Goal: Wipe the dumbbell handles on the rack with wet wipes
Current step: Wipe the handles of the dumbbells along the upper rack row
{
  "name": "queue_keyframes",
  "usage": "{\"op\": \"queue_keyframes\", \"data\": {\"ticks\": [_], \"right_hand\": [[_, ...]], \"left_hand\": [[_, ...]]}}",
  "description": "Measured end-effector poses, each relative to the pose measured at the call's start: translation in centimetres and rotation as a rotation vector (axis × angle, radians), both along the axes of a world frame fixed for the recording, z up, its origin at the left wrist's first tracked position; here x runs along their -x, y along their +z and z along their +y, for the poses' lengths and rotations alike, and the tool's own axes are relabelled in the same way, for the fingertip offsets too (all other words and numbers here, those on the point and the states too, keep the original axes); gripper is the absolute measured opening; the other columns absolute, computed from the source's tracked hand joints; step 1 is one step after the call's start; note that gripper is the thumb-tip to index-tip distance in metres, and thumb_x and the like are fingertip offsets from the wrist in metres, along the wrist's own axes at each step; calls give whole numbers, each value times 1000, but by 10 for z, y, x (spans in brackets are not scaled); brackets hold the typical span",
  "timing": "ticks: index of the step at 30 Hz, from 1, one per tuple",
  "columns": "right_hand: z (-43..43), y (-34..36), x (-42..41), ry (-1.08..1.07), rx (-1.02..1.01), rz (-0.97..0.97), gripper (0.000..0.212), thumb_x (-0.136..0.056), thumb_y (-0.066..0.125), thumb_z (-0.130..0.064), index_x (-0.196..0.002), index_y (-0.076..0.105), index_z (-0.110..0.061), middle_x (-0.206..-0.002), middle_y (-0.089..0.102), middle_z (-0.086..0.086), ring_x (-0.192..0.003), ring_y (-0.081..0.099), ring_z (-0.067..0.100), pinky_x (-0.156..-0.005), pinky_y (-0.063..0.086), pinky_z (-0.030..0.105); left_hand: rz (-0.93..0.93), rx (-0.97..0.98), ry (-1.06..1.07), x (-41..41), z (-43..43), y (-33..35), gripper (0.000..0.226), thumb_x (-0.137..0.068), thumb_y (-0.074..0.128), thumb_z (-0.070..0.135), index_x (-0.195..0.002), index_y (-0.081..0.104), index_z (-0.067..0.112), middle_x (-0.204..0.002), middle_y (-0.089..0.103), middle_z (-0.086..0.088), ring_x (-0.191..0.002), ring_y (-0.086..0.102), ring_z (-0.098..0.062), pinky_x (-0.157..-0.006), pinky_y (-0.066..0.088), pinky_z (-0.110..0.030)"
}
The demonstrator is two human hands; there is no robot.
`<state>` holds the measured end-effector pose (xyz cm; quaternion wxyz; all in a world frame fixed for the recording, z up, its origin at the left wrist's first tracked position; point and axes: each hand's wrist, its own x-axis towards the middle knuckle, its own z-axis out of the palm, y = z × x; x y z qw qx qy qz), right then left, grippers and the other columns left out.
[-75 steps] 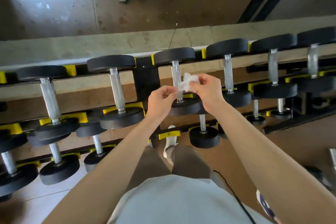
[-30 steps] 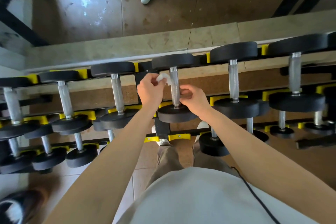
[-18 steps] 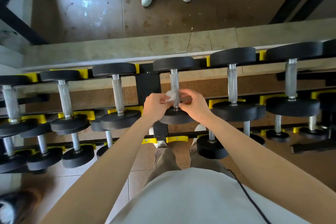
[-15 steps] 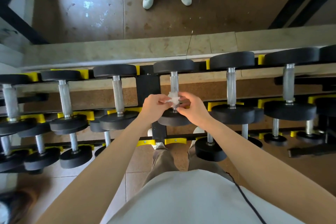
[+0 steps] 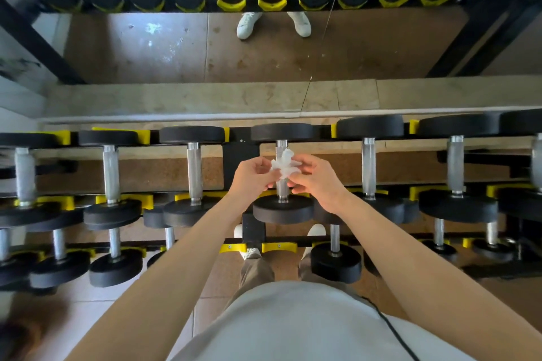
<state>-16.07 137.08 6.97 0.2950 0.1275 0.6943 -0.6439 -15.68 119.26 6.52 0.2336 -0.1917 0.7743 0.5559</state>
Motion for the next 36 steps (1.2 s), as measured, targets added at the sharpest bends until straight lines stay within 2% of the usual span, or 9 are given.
{"op": "queue_keyframes", "data": {"ticks": [4, 8, 11, 13, 17, 21, 26, 32, 36], "right_hand": [[-2, -7, 21, -219, -118, -65, 12, -94, 66, -9, -104, 67, -16, -102, 71, 10, -83, 69, 17, -76, 60, 29], [-14, -16, 39, -482, -40, -238, 22, -91, 67, -2, -113, 68, -4, -101, 70, 10, -87, 69, 18, -81, 60, 31], [-24, -23, 47, -523, 77, -259, 33, -95, 58, 6, -128, 59, 2, -120, 59, 2, -81, 64, 1, -70, 54, 13], [-28, -27, 51, -542, 77, -271, 27, -95, 60, 3, -121, 63, 0, -114, 61, 1, -74, 62, -2, -67, 52, 13], [-22, -38, 56, -681, -93, -337, 8, -90, 71, -9, -87, 69, -16, -85, 70, 7, -71, 65, 13, -72, 55, 23], [-11, -41, 55, -815, -55, -394, 4, -91, 71, -12, -95, 71, -12, -86, 71, 7, -71, 66, 13, -71, 56, 23], [-30, -30, 50, -460, 46, -302, 8, -87, 72, -3, -92, 71, -9, -81, 69, 8, -71, 62, 16, -73, 54, 30], [5, -38, 54, -700, 30, -375, 15, -93, 64, -2, -103, 65, -13, -91, 68, 7, -77, 65, 14, -80, 57, 28], [3, -42, 40, -479, -24, -329, 15, -91, 67, -2, -103, 66, -12, -91, 68, 10, -75, 63, 16, -78, 55, 30]], "left_hand": [[-18, 12, 201, 15, 3, -10, 4, -92, 74, 22, -92, 70, 19, -82, 74, -3, -73, 66, -14, -74, 58, -29], [-45, -48, 429, 35, 11, -20, 7, -92, 74, 16, -91, 71, 23, -85, 74, 1, -81, 70, -12, -80, 60, -26], [-148, -130, 670, 46, 11, -28, 10, -91, 74, 12, -97, 72, 20, -95, 74, -1, -90, 71, -14, -82, 61, -26], [-193, -153, 742, 47, 9, -35, 10, -90, 76, 12, -95, 74, 20, -97, 75, -3, -89, 72, -15, -78, 61, -25], [-171, -78, 575, 48, 17, -40, 18, -91, 72, 10, -86, 73, 27, -91, 74, 3, -91, 68, -16, -81, 57, -28], [-137, -153, 495, 51, 24, -39, 20, -90, 70, 2, -87, 74, 21, -89, 74, 3, -87, 68, -16, -76, 56, -28], [-291, -107, 752, 48, 0, -49, 15, -93, 70, 10, -87, 71, 23, -95, 72, -3, -82, 66, -12, -73, 57, -24], [-166, -198, 253, 47, -6, -33, 12, -90, 73, 7, -102, 74, 4, -78, 70, -3, -65, 61, -7, -58, 49, -16], [-247, -87, 311, 36, -11, -39, 10, -93, 69, 8, -102, 73, 8, -81, 70, -4, -64, 58, -8, -59, 50, -20]]}}
